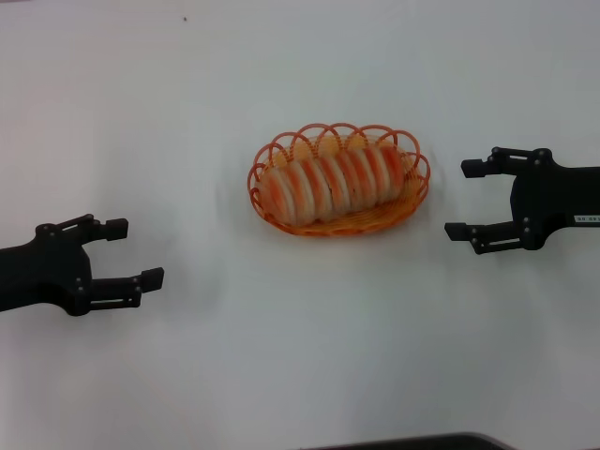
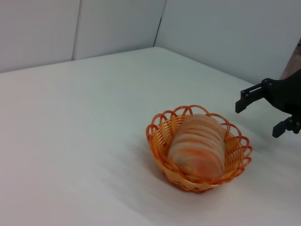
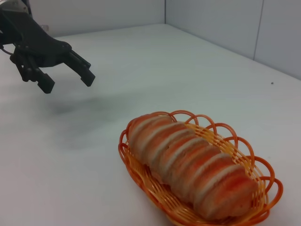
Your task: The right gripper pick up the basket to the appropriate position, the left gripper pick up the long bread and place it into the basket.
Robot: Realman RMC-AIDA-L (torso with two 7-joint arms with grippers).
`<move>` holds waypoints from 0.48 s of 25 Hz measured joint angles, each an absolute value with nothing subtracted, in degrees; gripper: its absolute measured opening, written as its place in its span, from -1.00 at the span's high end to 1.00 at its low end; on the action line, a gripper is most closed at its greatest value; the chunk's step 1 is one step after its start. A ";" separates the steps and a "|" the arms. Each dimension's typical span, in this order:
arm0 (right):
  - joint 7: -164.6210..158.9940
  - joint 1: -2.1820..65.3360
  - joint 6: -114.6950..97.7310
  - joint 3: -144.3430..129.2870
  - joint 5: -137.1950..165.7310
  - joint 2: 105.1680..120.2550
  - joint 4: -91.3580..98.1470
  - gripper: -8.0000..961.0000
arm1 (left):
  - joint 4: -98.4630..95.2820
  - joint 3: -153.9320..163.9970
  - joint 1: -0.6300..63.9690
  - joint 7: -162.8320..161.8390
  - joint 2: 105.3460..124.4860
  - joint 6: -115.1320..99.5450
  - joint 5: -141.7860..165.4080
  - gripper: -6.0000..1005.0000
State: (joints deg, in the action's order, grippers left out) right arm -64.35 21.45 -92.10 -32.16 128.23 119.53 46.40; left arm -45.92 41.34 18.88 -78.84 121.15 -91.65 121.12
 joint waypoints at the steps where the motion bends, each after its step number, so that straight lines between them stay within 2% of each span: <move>1: -64.33 21.44 -92.10 -32.16 128.23 119.53 46.40 -0.92 | -45.92 41.32 18.87 -78.81 121.14 -91.65 121.11 -0.87; 12: -64.21 21.27 -92.12 -32.17 128.23 119.53 46.31 -0.92 | -45.89 41.26 18.82 -78.65 121.41 -91.70 120.68 -0.87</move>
State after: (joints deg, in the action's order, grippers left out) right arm -64.21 21.27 -92.12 -32.17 128.23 119.53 46.31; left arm -45.89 41.26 18.82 -78.65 121.41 -91.70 120.68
